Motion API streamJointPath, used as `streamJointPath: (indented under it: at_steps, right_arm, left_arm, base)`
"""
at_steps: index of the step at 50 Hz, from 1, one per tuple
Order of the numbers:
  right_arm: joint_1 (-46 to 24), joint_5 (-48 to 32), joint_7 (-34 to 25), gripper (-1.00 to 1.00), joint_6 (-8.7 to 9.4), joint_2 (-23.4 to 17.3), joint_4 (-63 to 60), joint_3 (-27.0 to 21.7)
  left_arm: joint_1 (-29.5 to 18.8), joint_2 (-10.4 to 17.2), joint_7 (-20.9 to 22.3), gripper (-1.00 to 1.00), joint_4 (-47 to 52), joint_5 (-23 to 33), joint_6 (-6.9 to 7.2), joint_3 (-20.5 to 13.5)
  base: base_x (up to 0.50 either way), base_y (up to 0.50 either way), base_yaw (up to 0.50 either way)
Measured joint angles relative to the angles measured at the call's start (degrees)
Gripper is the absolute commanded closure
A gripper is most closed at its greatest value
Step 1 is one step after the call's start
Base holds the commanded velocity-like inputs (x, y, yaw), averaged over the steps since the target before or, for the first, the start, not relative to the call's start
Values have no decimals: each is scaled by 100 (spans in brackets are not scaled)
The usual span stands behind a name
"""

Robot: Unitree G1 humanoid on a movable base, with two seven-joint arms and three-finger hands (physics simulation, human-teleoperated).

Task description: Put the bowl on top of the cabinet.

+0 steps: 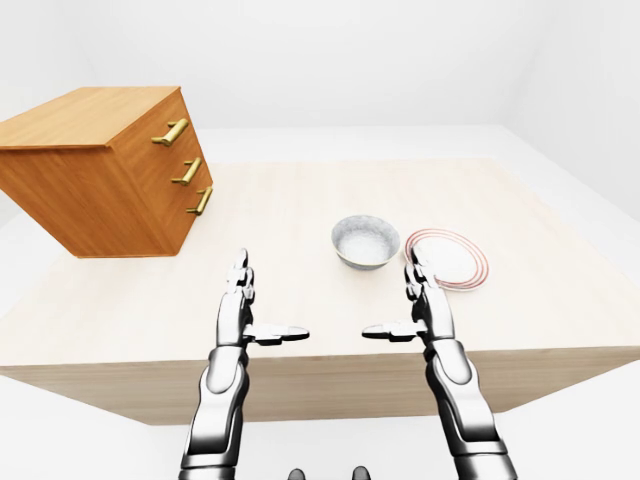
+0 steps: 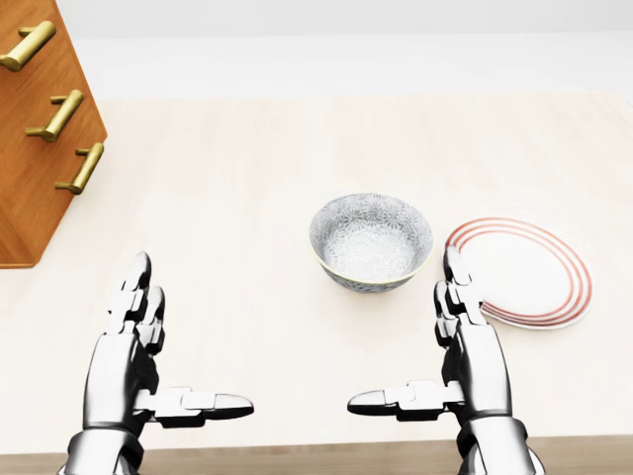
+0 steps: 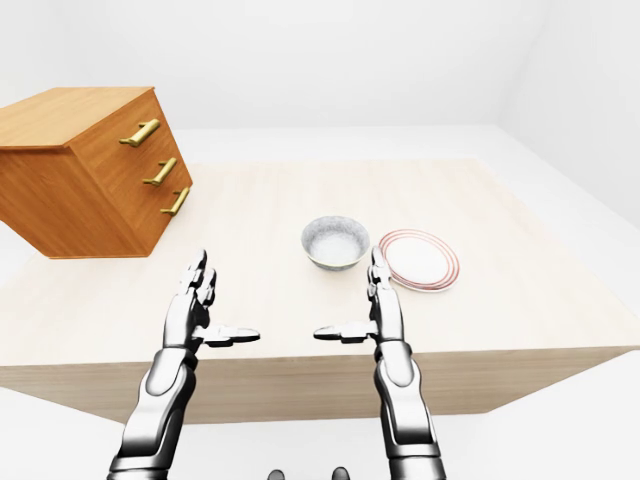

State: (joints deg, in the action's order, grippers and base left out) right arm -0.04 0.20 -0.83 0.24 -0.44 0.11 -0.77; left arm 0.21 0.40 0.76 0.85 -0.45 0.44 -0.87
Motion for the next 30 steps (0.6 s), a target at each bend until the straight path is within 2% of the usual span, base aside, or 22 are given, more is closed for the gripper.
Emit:
streamJointPath:
  at_steps: [11, 14, 16, 17, 18, 25, 30]
  right_arm:
    - [-18, -69, -41, -100, -36, -60, 139, -95]
    - [-4, -81, -38, -100, 97, -87, -57, -144]
    - [-2, -81, -34, -100, 281, -118, -317, -208]
    - [-7, -89, -32, -100, 400, -138, -481, -246]
    - [-12, -92, -33, -100, 476, -157, -648, -288]
    - [-51, -28, -113, -100, 476, -296, -2060, -729]
    - [-59, 304, -199, -100, 476, -419, -3083, -1422]
  left_arm:
    - [72, 43, 79, -100, 332, -51, 184, -101]
    - [72, 65, 94, -100, 466, -96, 274, -161]
    - [58, 100, 96, -100, 626, -143, 394, -245]
    - [40, 128, 95, -100, 720, -173, 456, -309]
    - [18, 158, 94, -100, 824, -215, 456, -384]
    - [-152, 415, 19, -100, 1767, -588, 456, -1063]
    - [-232, 587, -101, -100, 2316, -948, 456, -1606]
  base:
    - [0, 0, 0]
    - [0, 0, 0]
    - [0, 0, 0]
    - [0, 0, 0]
    - [0, 0, 0]
    - [0, 0, 0]
    - [0, 0, 0]
